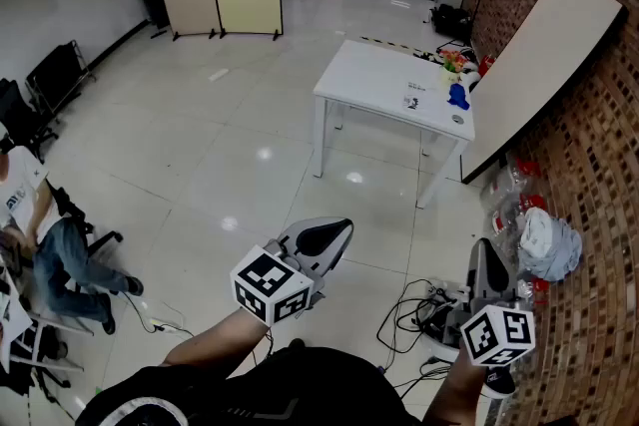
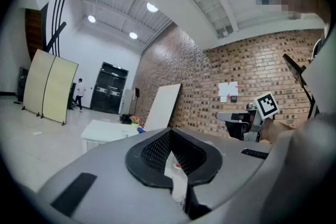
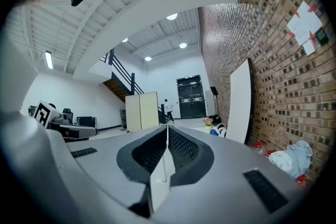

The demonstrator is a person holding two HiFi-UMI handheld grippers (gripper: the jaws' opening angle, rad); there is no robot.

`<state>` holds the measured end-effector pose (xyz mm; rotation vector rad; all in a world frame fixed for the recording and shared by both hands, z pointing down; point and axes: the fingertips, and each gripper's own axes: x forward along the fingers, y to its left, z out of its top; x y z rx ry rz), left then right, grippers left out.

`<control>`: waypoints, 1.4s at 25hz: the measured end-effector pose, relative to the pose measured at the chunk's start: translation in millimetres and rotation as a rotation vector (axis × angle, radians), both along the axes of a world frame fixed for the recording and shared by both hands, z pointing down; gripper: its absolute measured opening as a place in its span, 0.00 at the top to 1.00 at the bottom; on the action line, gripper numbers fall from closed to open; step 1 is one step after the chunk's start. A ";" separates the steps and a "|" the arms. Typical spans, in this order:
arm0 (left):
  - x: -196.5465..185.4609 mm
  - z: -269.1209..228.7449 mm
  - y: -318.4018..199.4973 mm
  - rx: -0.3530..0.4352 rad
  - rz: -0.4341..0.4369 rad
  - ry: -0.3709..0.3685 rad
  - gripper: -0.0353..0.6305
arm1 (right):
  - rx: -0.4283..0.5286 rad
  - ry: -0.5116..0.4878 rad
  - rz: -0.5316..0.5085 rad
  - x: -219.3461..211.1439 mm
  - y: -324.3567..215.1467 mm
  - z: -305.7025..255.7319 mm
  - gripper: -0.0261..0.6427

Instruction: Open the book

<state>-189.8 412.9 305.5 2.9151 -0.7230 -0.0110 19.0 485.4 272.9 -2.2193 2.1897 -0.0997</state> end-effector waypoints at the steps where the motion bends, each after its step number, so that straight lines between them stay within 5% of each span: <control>1: -2.1 0.0 -1.1 0.000 0.002 0.002 0.95 | -0.002 -0.002 0.000 -1.9 -1.4 0.4 0.96; 15: -11.1 20.7 -60.9 -0.052 0.043 0.006 0.95 | -0.047 -0.031 0.020 -20.2 -48.2 20.7 0.96; 28: 134.0 18.0 -193.5 -0.003 0.059 -0.035 0.95 | -0.042 -0.014 -0.021 118.3 -192.8 33.6 0.96; 35: 177.0 3.3 -285.6 -0.038 -0.070 -0.007 0.95 | -0.021 -0.019 -0.030 187.3 -275.9 23.9 0.96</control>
